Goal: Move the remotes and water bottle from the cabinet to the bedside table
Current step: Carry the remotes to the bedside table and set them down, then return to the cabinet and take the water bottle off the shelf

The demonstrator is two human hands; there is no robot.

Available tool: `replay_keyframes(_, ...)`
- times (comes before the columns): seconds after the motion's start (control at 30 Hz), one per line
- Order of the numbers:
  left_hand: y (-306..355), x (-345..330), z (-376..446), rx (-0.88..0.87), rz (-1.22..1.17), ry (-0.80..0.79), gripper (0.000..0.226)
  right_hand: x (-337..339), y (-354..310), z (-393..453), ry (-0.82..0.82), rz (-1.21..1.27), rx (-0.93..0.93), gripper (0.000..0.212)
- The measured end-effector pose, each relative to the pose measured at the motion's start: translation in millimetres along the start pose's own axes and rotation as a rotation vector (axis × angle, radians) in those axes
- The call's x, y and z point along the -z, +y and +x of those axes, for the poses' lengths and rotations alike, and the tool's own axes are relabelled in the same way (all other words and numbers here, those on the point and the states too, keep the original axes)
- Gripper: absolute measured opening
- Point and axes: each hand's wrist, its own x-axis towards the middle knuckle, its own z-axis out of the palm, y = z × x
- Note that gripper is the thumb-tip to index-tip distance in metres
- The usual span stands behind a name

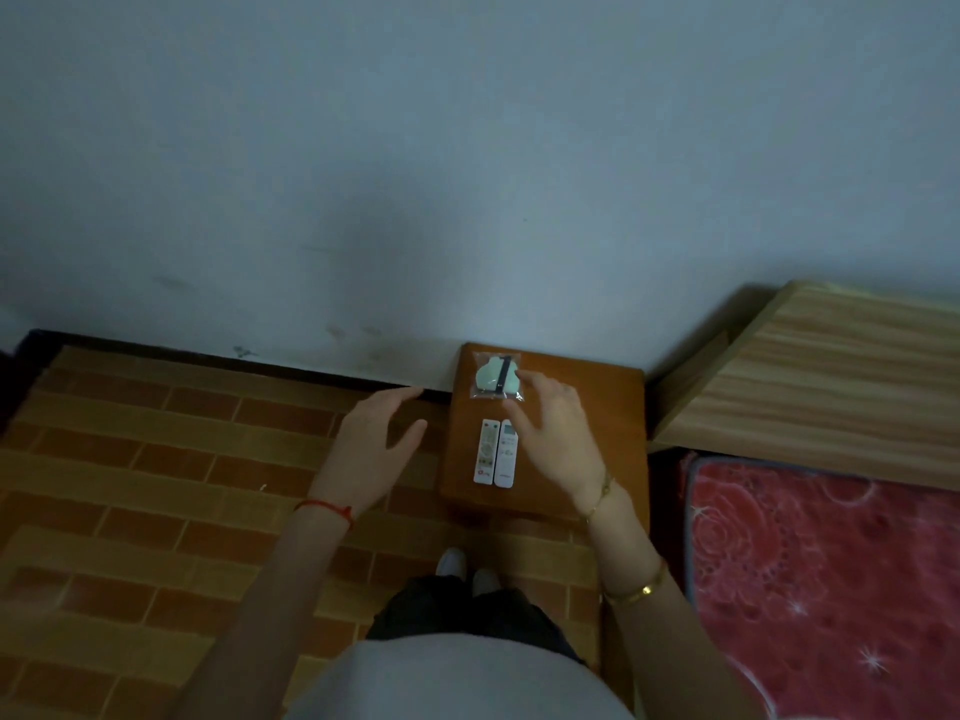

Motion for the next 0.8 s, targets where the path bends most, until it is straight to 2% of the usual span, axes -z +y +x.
replay_keyframes(0.2, 6, 26, -56, 0.022, -0.019, 0.131, 0.043, 10, -22, -34, -0.041, 0.003, 0.107, 0.048)
replay_keyframes(0.37, 1, 42, -108, 0.108, -0.052, 0.283, 0.043, 5, -40, -47, -0.119, -0.001, 0.224, 0.048)
replay_keyframes(0.57, -16, 58, -180, 0.252, -0.037, 0.510, 0.044, -16, -89, -51, -0.242, -0.066, 0.441, 0.046)
replay_keyframes(0.8, -45, 66, -266, 0.528, -0.059, 0.727, 0.045, -63, -168, -75, -0.496, -0.092, 0.703, 0.042)
